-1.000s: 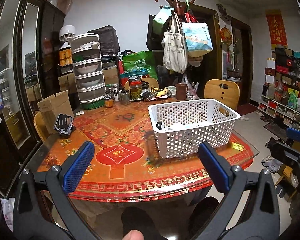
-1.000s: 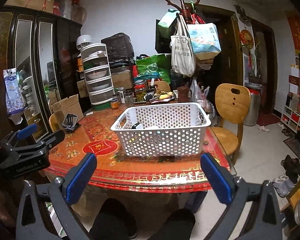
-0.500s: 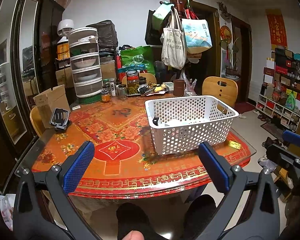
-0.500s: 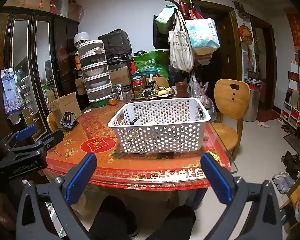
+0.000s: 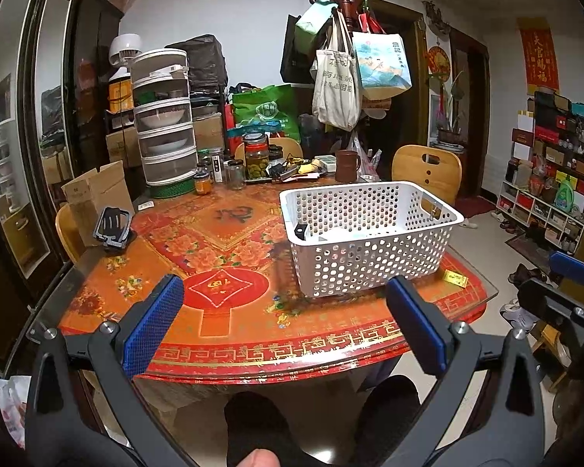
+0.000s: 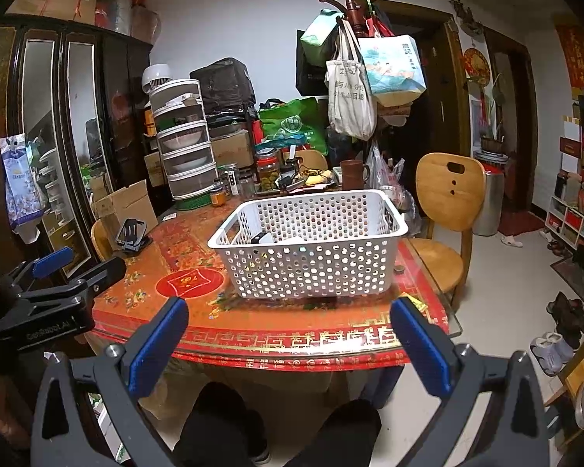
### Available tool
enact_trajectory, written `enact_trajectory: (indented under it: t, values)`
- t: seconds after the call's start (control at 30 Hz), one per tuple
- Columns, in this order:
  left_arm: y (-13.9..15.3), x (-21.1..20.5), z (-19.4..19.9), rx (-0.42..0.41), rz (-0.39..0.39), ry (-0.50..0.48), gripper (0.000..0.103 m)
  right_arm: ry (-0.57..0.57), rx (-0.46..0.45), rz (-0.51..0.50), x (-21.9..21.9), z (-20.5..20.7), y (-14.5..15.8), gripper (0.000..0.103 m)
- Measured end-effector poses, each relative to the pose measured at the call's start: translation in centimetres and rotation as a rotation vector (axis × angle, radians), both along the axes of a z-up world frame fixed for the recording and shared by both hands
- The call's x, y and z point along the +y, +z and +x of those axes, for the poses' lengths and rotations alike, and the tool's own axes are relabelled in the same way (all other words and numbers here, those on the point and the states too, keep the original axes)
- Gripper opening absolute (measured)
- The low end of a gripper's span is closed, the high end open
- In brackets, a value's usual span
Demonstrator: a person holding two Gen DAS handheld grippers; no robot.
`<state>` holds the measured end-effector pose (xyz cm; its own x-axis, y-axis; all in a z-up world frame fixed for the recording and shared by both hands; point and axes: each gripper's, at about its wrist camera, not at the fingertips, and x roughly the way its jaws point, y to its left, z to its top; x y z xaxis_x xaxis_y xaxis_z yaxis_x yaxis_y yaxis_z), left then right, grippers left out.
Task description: Organize rigid objects
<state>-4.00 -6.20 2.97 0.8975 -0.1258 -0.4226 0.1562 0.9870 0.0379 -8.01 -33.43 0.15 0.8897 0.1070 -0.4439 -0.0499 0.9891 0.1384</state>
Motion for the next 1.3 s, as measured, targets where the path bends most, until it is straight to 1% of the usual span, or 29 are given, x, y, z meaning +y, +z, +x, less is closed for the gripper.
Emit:
enact_trajectory:
  t: [1.3]
  values:
    - [-0.33,-0.32,0.60,0.012,-0.006,-0.007,0.103,0.003,0.005,-0.001,0.03,-0.04,-0.30,0.103]
